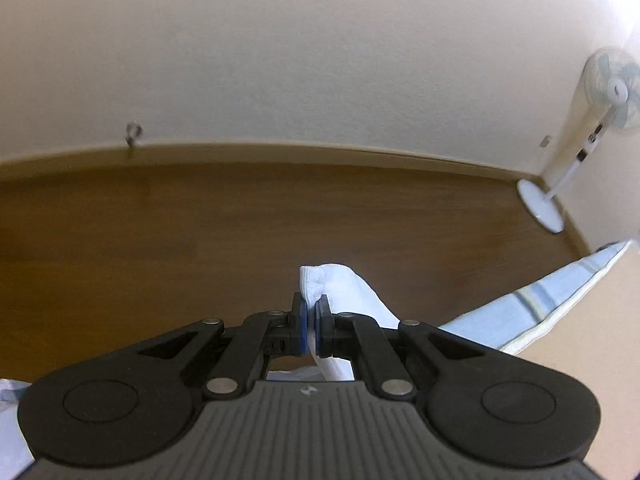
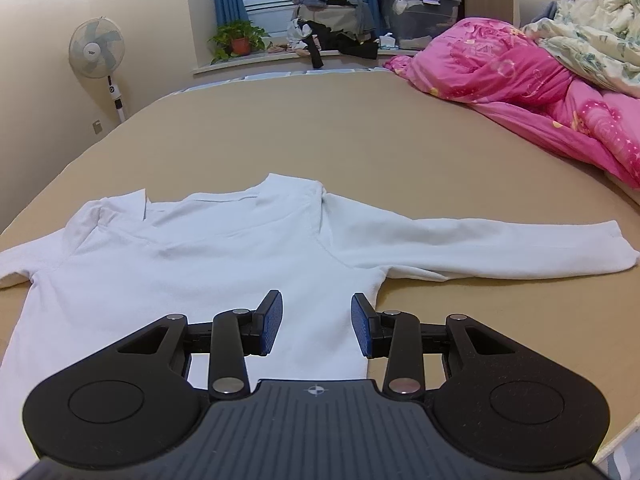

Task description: Fold small clothes

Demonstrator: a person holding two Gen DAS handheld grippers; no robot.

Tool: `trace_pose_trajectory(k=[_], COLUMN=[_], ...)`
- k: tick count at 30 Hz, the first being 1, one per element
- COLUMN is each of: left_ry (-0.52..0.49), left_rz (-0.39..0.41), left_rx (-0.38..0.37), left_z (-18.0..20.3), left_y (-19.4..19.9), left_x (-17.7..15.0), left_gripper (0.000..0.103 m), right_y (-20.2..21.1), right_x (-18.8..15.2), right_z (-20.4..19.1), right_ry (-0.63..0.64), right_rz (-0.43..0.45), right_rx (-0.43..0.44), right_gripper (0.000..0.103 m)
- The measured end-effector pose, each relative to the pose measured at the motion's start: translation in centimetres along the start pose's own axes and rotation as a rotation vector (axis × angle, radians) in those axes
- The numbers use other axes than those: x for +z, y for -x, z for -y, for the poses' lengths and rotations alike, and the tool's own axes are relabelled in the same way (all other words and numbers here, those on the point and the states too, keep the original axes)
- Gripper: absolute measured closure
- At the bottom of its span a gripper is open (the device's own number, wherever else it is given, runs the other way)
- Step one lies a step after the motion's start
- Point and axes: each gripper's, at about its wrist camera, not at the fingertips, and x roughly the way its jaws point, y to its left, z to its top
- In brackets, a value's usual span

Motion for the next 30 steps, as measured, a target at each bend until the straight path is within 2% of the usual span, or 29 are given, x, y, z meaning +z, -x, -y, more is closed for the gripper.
trace_pose_trajectory(k=[2,4,6,8,10,14,17,20,22,24,28,30], left_ry=[-0.010,-0.011,-0.029,0.020,0.070,-0.036,-0.121,-0.295,-0.428,-0.581,-0.813,-0.932], left_rz=[-0.001,-0.020,-0.104,-0.168,-0.141,-0.004,-0.023,-0.066,-0.091,-0.154,-0.293,-0.334], left_rx=[-0.005,-0.044,-0.065,-0.035,-0.035,-0.105,-0.227,-0.358,-0.444,-0.522,-0.602,-0.557], left_z=[-0.7,-1.7,-2.5,-4.1,-4.2,-1.4,0.6,2.1,1.8,1.5,-1.9,-3.3], left_y=[0.0,-0.4,-1.9,-2.3,-0.8,5.4,10.1,14.8,18.2,21.4,24.2,23.9], left_x=[0.1,0.4,0.6,0.8,1.7,1.7,-0.4,-4.6,-8.8,-15.0,-24.8,-29.5], left_gripper=[0.100,0.100,0.098,0.093,0.089,0.080,0.080,0.080,0.080,0.080,0.080,0.080], right_y=[0.0,0.0,0.0,-0.1,-0.2,-0.6,-0.2,0.6,1.4,2.3,3.8,4.5], right_x=[0.0,0.0,0.1,0.0,-0.1,-0.3,-0.4,-0.5,-0.6,-1.0,-3.1,-4.9], right_z=[0.0,0.1,0.0,-0.1,-0.5,-1.0,-0.3,0.9,1.8,2.5,3.8,4.5], right_ry=[0.004,0.005,0.004,0.003,0.014,0.045,-0.004,-0.058,-0.096,-0.125,-0.188,-0.219], right_rz=[-0.001,-0.002,-0.003,-0.010,-0.021,-0.040,-0.045,-0.032,-0.024,-0.024,-0.069,-0.122], right_rx=[-0.001,-0.003,-0.004,-0.003,0.002,0.007,-0.008,-0.022,-0.024,-0.023,-0.004,0.002], right_gripper=[0.063,0.063,0.063,0.063,0.063,0.063,0.063,0.063,0.063,0.063,0.063,0.063])
